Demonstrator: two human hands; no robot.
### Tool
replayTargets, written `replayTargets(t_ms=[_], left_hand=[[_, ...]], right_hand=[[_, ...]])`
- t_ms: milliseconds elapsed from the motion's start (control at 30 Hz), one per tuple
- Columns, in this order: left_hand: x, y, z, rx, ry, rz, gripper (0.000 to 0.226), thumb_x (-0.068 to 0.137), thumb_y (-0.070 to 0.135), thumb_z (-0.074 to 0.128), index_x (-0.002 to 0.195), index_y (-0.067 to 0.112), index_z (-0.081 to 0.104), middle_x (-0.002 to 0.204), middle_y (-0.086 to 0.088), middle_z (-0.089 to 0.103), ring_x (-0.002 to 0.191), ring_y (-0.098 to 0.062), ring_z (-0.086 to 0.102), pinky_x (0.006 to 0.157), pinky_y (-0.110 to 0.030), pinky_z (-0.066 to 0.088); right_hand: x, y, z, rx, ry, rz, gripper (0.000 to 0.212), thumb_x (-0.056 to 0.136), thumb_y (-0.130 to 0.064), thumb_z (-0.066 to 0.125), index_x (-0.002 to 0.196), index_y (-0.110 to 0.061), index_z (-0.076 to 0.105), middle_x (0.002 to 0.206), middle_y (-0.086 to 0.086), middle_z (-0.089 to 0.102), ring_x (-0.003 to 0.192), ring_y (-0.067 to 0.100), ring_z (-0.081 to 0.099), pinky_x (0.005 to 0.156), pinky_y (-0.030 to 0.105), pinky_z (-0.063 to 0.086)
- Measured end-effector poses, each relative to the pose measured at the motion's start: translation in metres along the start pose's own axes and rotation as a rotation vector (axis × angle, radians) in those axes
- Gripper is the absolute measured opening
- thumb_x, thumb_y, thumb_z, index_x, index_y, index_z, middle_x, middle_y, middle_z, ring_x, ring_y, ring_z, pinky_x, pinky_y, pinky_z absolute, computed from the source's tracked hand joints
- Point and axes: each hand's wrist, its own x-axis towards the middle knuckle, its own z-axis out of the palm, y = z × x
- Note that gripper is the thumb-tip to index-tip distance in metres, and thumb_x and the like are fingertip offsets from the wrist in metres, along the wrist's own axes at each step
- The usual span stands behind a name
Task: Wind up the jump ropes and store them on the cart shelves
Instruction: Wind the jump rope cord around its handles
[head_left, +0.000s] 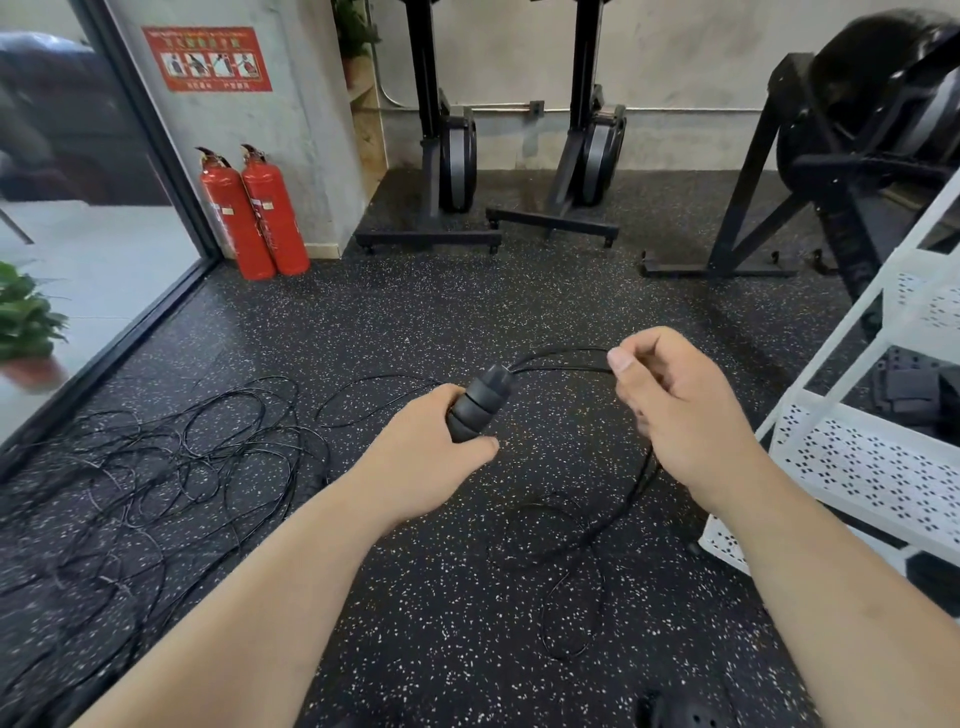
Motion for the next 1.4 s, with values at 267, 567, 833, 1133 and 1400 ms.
replayTargets(t_ms=[267, 567, 833, 1133, 1400], left_hand=[[0.004, 0.002, 0.016, -0.562, 0.029, -0.16, 0.032, 0.091, 0.036, 0.085, 0.112, 0.018, 0.068, 0.076, -0.001, 0.062, 0.069, -0.018, 0.054, 0.071, -0.036, 0.049], [0.006, 0.019, 0.04, -1.182, 0.13, -0.312, 0.031, 0.072, 0.043, 0.093, 0.084, 0.022, 0.074, 0.08, -0.002, 0.066, 0.068, -0.017, 0.06, 0.074, -0.036, 0.054], [0.009, 0.015, 0.048, -1.202, 0.289, -0.393, 0.012, 0.097, 0.017, 0.071, 0.088, 0.016, 0.063, 0.072, -0.001, 0.062, 0.066, -0.021, 0.06, 0.062, -0.039, 0.052], [0.011, 0.009, 0.037, -1.372, 0.308, -0.39, 0.019, 0.103, 0.029, 0.063, 0.116, 0.016, 0.069, 0.113, -0.003, 0.077, 0.104, -0.021, 0.075, 0.096, -0.042, 0.061], [-0.005, 0.017, 0.045, -1.354, 0.165, -0.469, 0.038, 0.102, 0.05, 0.065, 0.097, 0.018, 0.086, 0.108, 0.0, 0.081, 0.097, -0.02, 0.079, 0.105, -0.047, 0.057]], right_hand=[[-0.003, -0.009, 0.007, -0.14, 0.065, -0.073, 0.008, 0.102, -0.037, 0.068, 0.096, -0.038, 0.072, 0.077, -0.012, 0.075, 0.065, 0.008, 0.064, 0.065, 0.029, 0.05], [-0.023, -0.009, 0.061, -0.083, -0.048, 0.039, 0.018, 0.103, -0.035, 0.067, 0.116, -0.043, 0.078, 0.097, -0.032, 0.074, 0.091, -0.008, 0.066, 0.082, 0.021, 0.05], [-0.042, -0.01, 0.084, -0.038, -0.002, 0.072, 0.01, 0.097, -0.027, 0.078, 0.1, -0.036, 0.081, 0.077, -0.016, 0.073, 0.063, 0.003, 0.068, 0.06, 0.011, 0.043], [-0.061, -0.005, 0.096, -0.362, -0.06, -0.158, 0.036, 0.108, -0.052, 0.049, 0.14, -0.041, 0.062, 0.134, -0.024, 0.05, 0.119, 0.002, 0.052, 0.096, 0.026, 0.047], [-0.06, 0.003, 0.101, -0.239, -0.106, -0.101, 0.045, 0.104, -0.056, 0.05, 0.149, -0.055, 0.048, 0.119, -0.019, 0.054, 0.106, 0.0, 0.059, 0.093, 0.026, 0.051]])
